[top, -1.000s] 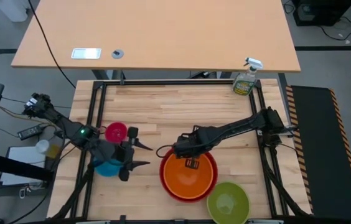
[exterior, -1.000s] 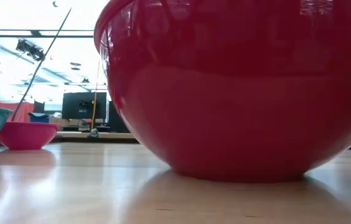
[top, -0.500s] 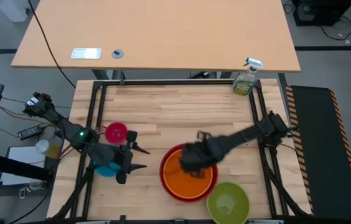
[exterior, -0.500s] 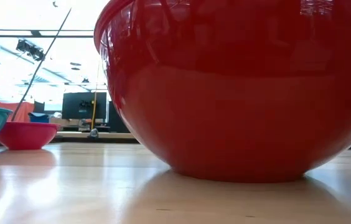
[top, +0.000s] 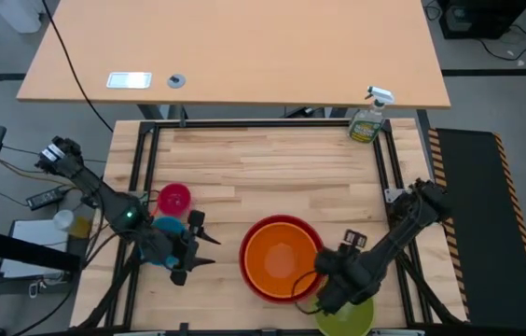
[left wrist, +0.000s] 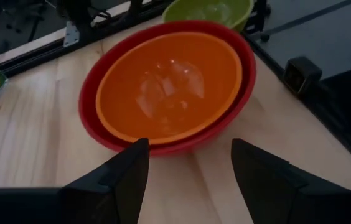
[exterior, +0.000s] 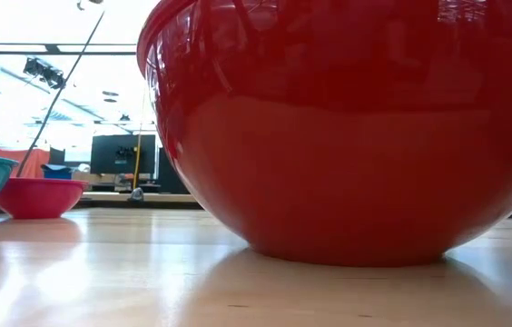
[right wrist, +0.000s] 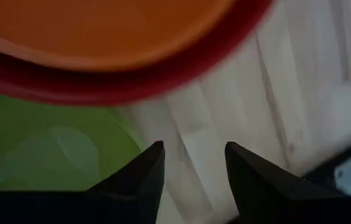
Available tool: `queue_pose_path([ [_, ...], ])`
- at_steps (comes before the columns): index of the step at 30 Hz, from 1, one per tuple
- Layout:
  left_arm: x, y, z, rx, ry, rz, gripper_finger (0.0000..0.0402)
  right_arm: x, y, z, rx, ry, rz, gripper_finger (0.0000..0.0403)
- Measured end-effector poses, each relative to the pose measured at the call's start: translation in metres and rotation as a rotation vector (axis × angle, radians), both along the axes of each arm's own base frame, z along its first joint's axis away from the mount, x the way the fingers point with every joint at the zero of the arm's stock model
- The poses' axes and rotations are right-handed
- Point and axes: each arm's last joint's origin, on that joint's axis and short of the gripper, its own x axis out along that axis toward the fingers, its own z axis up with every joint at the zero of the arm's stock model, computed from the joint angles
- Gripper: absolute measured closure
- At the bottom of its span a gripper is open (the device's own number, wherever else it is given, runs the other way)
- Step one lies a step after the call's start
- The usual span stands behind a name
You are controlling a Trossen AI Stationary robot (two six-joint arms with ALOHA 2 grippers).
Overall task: Nest bowls inside each other
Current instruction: Stack the green bowl on the orange bowl
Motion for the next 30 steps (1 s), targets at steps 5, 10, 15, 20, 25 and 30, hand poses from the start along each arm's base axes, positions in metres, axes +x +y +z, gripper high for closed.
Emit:
queue_pose_path([
  [5, 0.000, 0.001, -0.003, 0.027, 0.009, -0.007, 0.0171, -0.018, -0.007, -0.008, 0.104, -0.065, -0.102, 0.0226],
  [10, 0.000, 0.001, -0.002, 0.037, -0.005, -0.017, 0.0171, -0.034, -0.012, -0.034, 0.245, -0.087, -0.159, 0.0226],
  [15, 0.000, 0.000, -0.002, 0.033, -0.008, -0.017, 0.0171, -0.041, -0.015, -0.063, 0.340, -0.083, -0.135, 0.0226],
  [20, 0.001, 0.000, -0.001, 0.016, -0.013, -0.010, 0.0171, -0.047, -0.020, -0.078, 0.327, -0.043, -0.115, 0.0228],
  [25, 0.001, 0.000, -0.001, 0.009, -0.016, -0.007, 0.0171, -0.045, -0.024, -0.079, 0.325, -0.038, -0.081, 0.0267],
  [30, 0.001, 0.000, -0.001, -0.003, -0.015, -0.001, 0.0171, -0.042, -0.027, -0.078, 0.384, 0.008, -0.037, 0.0363],
])
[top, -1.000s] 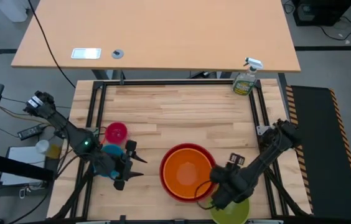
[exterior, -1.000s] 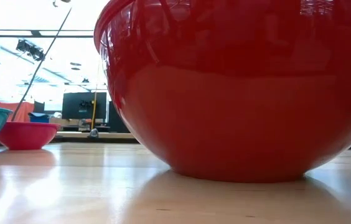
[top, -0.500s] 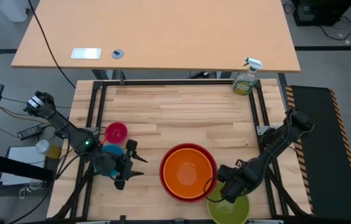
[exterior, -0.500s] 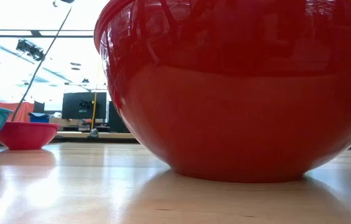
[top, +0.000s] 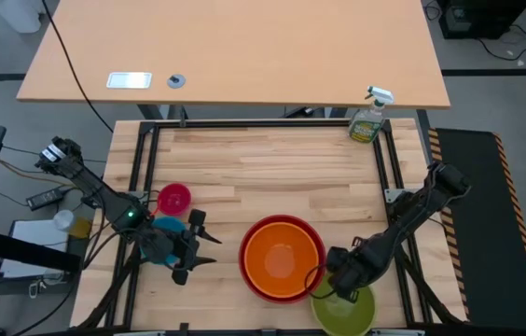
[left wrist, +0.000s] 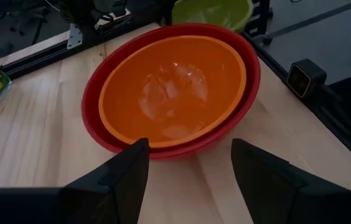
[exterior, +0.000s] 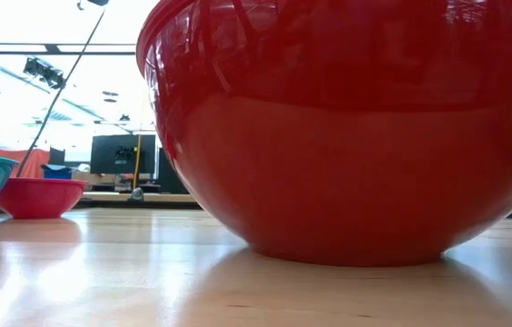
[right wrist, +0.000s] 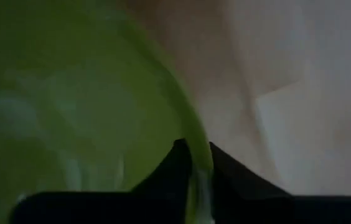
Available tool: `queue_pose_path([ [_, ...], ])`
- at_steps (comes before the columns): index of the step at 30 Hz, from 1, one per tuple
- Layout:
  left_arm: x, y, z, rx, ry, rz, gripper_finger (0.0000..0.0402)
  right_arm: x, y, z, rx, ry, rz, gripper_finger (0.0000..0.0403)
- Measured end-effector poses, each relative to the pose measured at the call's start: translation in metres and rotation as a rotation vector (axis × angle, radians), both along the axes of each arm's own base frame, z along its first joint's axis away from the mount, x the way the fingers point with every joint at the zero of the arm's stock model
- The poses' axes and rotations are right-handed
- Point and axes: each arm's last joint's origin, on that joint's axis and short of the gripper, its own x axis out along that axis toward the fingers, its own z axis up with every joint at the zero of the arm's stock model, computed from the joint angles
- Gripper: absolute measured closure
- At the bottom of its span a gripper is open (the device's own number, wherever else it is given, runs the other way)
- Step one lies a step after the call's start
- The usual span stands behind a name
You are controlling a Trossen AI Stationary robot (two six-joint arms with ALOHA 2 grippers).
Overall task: Nest bowls inside each other
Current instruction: Stack the green bowl on the orange bowl
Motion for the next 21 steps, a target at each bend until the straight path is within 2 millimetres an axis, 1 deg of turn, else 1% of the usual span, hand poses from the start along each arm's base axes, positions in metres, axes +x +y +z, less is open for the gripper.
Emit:
queue_pose_path([
  [1, 0.000, 0.000, 0.000, -0.005, 0.000, 0.003, 0.0171, 0.002, 0.001, 0.002, 0.030, -0.002, 0.005, 0.0378],
  [2, 0.000, 0.000, 0.000, -0.009, 0.001, 0.005, 0.0171, 0.002, 0.000, 0.003, 0.048, 0.007, 0.009, 0.0382],
  [4, 0.000, 0.000, 0.000, -0.014, 0.002, 0.007, 0.0171, 0.002, 0.000, 0.005, 0.065, 0.022, 0.010, 0.0379],
  [6, 0.000, 0.000, 0.000, -0.017, 0.002, 0.009, 0.0171, 0.003, 0.000, 0.014, 0.073, 0.012, 0.010, 0.0372],
  [9, 0.000, 0.000, 0.000, -0.017, 0.002, 0.009, 0.0171, 0.002, 0.000, 0.034, 0.039, 0.013, 0.010, 0.0379],
  [14, 0.000, 0.000, 0.000, -0.015, 0.001, 0.015, 0.0171, 0.006, 0.002, 0.075, 0.050, -0.019, 0.009, 0.0382],
  [18, 0.000, 0.001, 0.000, -0.018, 0.005, 0.019, 0.0171, 0.013, 0.009, 0.107, 0.123, -0.102, 0.011, 0.0382],
  [21, 0.000, 0.001, -0.001, -0.022, 0.007, 0.023, 0.0171, 0.019, 0.005, 0.127, 0.044, -0.230, 0.004, 0.0378],
])
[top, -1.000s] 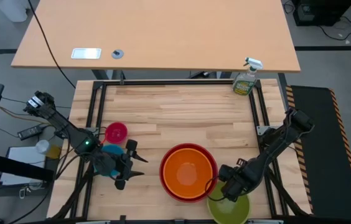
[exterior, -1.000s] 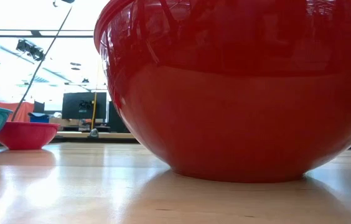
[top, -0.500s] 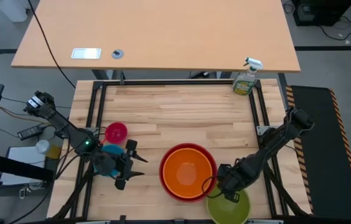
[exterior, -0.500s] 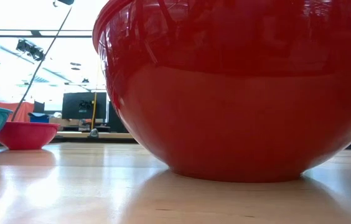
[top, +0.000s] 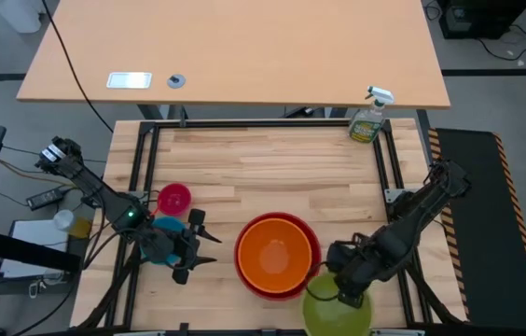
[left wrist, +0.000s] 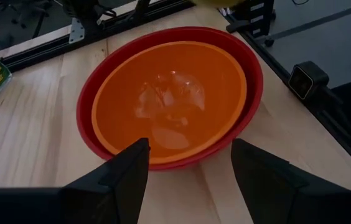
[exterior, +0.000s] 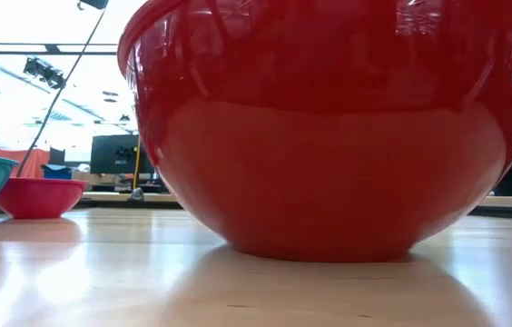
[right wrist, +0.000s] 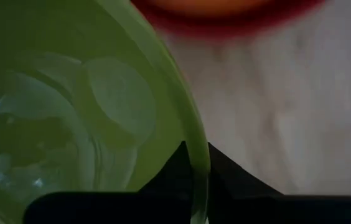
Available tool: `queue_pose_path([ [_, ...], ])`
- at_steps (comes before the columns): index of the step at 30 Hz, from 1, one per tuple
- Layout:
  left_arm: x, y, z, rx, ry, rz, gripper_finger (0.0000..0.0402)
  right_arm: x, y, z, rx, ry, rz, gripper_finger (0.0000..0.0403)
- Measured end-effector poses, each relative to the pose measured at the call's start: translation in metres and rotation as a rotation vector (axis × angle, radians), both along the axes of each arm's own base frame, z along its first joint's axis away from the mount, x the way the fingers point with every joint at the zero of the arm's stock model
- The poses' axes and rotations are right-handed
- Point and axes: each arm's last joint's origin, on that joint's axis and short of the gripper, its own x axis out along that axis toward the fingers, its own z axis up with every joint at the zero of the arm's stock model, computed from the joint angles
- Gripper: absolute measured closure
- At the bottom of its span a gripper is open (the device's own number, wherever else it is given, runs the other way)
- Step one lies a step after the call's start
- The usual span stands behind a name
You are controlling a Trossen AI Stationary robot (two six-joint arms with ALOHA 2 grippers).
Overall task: Nest bowls inside each other
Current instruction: Stack the green bowl on the orange bowl
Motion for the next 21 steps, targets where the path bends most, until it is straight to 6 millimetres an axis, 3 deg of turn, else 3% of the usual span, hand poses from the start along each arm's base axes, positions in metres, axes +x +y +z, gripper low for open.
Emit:
queue_pose_path([
  [4, -0.001, 0.001, -0.002, 0.005, 0.022, 0.007, 0.0171, 0.020, -0.022, 0.010, -0.174, -0.191, -0.125, 0.0377],
  [8, -0.009, 0.002, -0.010, 0.033, 0.118, 0.018, 0.0171, 0.046, -0.049, 0.002, -0.277, -0.244, -0.215, 0.0376],
  [15, -0.021, 0.002, -0.019, 0.019, 0.227, 0.060, 0.0171, 0.107, -0.086, -0.041, -0.243, -0.186, -0.146, 0.0375],
  [21, -0.027, -0.004, -0.019, 0.010, 0.233, 0.036, 0.0171, 0.127, -0.106, -0.084, -0.229, 0.004, -0.099, 0.0369],
])
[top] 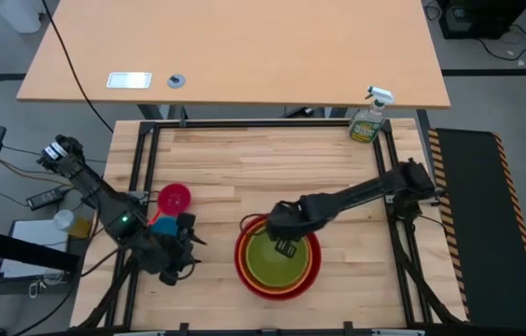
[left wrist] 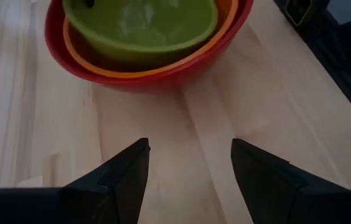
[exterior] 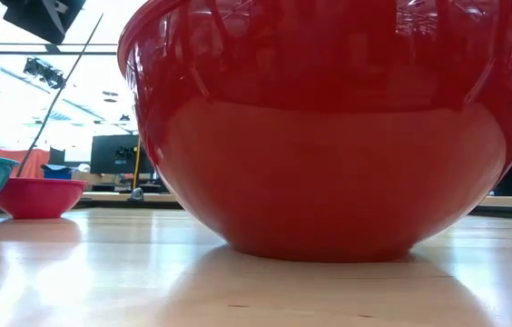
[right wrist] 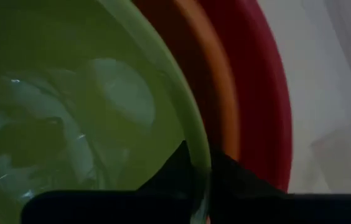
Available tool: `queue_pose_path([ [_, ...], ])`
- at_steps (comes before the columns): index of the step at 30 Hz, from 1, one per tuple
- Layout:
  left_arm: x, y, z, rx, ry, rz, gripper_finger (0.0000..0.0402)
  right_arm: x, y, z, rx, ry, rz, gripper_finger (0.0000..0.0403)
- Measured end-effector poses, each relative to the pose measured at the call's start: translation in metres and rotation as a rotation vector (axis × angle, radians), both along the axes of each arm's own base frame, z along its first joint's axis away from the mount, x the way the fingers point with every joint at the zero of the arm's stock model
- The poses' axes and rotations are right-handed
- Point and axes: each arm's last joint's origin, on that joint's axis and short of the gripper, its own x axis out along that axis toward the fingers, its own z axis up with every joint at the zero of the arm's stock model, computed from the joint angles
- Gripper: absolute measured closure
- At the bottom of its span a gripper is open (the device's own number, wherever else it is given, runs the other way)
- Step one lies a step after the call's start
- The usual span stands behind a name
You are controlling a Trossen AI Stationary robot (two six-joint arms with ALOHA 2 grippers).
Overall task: Nest bowls inside each other
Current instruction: Stack the green bowl on the orange bowl, then stack the blue bowl on the green bowl
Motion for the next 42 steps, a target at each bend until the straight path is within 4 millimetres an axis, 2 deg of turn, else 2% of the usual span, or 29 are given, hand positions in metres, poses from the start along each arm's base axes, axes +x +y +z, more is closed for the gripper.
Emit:
queue_pose_path([
  [5, -0.003, -0.001, -0.001, -0.015, 0.016, 0.013, 0.0171, 0.005, -0.006, -0.013, -0.012, 0.047, 0.011, 0.0332],
  [10, -0.006, 0.002, -0.005, -0.029, 0.070, 0.066, 0.0171, 0.006, -0.006, -0.013, -0.002, 0.047, 0.004, 0.0271],
  [13, -0.007, 0.002, -0.006, -0.077, 0.108, 0.068, 0.0171, 0.002, -0.006, -0.007, 0.034, 0.044, -0.021, 0.0236],
  [18, -0.011, 0.002, -0.009, -0.156, 0.208, 0.083, 0.0171, -0.011, -0.010, 0.020, 0.042, -0.014, -0.081, 0.0199],
  [24, -0.015, 0.005, -0.013, -0.239, 0.297, 0.194, 0.0171, -0.038, -0.016, 0.058, -0.033, -0.088, -0.182, 0.0191],
  [28, -0.013, 0.000, -0.027, -0.269, 0.420, 0.284, 0.0171, -0.048, -0.012, 0.072, -0.092, -0.153, -0.208, 0.0192],
  [32, -0.007, -0.007, -0.039, -0.221, 0.524, 0.357, 0.0171, -0.051, -0.005, 0.074, -0.129, -0.177, -0.190, 0.0192],
  [38, 0.002, -0.015, -0.039, -0.057, 0.618, 0.489, 0.0171, -0.051, 0.001, 0.073, -0.132, -0.185, -0.195, 0.0192],
  [42, 0.006, -0.021, -0.050, -0.040, 0.701, 0.527, 0.0171, -0.053, 0.006, 0.073, -0.134, -0.188, -0.179, 0.0192],
])
